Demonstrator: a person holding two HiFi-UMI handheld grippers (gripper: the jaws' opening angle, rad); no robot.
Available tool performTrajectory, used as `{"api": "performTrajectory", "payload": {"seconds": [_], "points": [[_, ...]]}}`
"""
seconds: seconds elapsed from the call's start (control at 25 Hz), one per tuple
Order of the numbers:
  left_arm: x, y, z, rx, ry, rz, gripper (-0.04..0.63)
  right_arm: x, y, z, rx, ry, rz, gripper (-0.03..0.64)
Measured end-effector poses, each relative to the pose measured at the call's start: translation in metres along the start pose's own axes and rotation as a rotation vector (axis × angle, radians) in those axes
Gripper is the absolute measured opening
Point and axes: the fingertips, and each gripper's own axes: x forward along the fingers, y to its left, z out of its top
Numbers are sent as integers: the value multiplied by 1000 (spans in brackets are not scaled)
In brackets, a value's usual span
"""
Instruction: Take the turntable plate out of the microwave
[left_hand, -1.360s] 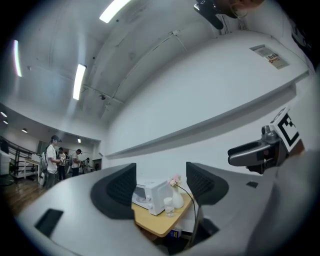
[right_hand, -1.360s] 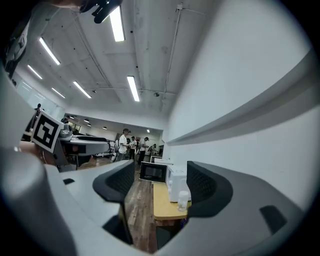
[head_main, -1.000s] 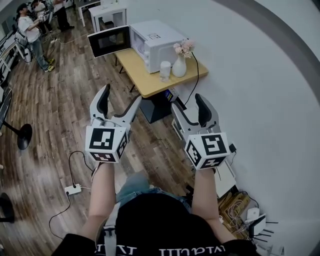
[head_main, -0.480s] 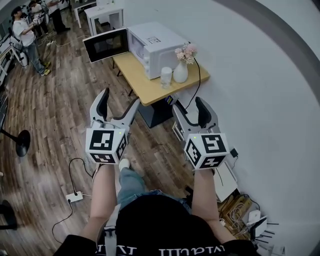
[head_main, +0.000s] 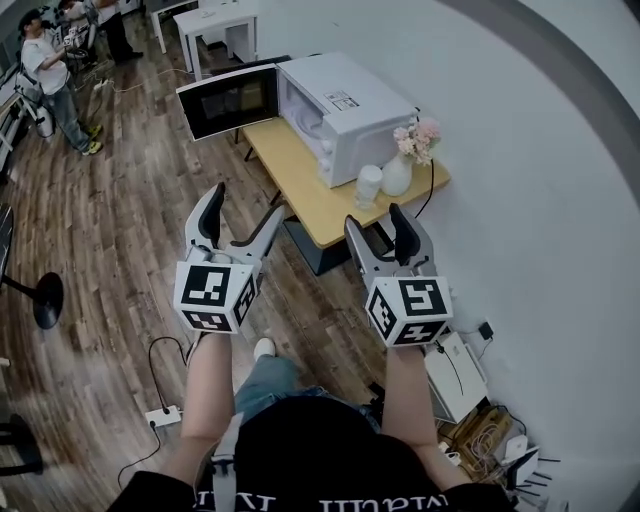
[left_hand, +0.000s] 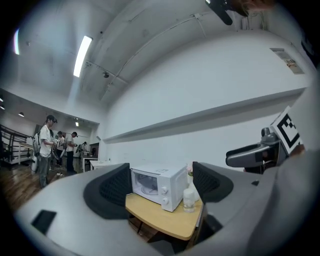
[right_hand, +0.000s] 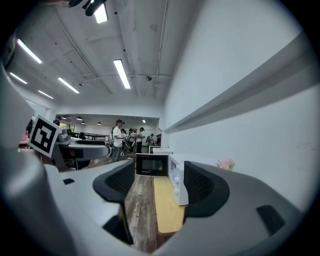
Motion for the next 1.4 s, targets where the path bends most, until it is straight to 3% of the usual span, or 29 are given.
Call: {"api": "performTrajectory", "payload": {"seconds": [0.44,0.76,1.0,1.2,1.4], "points": [[81,112,-4,19,7,-96,385,133,29,21,-6,1,-87,319],[114,125,-34,-10,49,-192,385,160,24,-1,-4,69,-168,319],[135,131,-54,-11,72,-188,385,188,15,-13,9,61,-160,319],[149,160,-63,-15,74,-153,385,227,28,-22,10,68,-114,319],[183,183,-72,-15,89,-168,385,264,16,-25,27,69,-133,319]]}}
